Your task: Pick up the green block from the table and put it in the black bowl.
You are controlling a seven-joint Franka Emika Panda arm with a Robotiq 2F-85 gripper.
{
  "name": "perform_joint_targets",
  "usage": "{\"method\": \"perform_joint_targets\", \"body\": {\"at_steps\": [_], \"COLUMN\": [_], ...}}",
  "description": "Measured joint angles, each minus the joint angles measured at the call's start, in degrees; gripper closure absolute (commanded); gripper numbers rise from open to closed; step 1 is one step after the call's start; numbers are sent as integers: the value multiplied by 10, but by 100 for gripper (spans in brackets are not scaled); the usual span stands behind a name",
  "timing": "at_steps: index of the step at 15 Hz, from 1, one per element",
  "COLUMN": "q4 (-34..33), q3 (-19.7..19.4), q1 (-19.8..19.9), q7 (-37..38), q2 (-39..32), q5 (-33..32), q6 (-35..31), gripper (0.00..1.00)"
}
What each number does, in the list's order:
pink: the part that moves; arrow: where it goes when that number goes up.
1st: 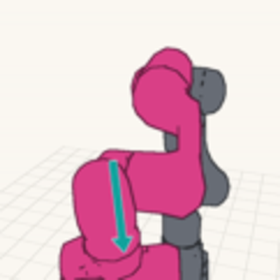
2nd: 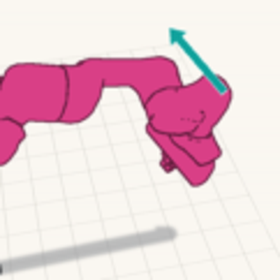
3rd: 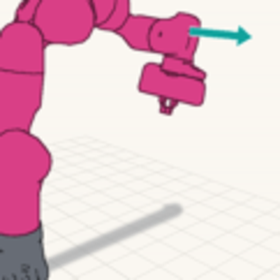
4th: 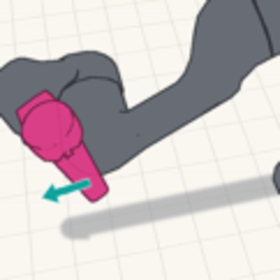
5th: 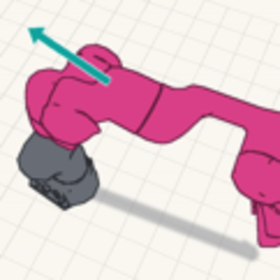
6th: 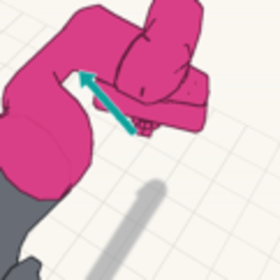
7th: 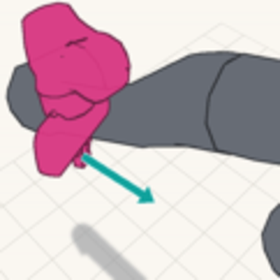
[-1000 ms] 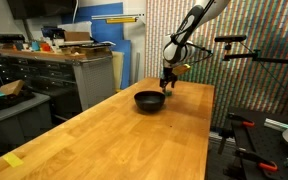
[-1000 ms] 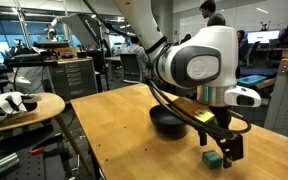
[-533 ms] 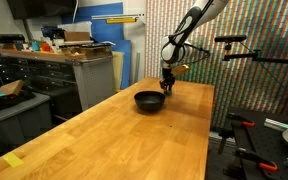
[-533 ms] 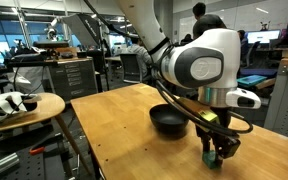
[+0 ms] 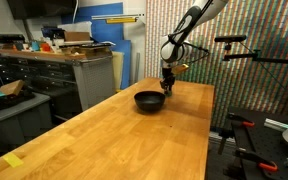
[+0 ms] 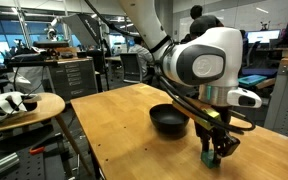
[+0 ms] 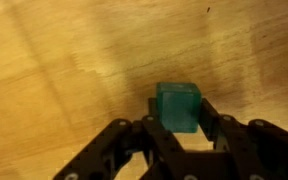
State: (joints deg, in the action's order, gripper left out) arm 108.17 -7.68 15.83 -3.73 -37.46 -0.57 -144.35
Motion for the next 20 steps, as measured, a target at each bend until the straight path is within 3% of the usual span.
{"method": "perform_joint_targets", "body": {"at_steps": [10, 20], "q4": [-12, -10], "q3": [-9, -12], "q1": [-7, -65], "q7": [1, 8], "q2": [48, 131], "q5": [-9, -50], "q6": [28, 81], "gripper": [81, 81]}}
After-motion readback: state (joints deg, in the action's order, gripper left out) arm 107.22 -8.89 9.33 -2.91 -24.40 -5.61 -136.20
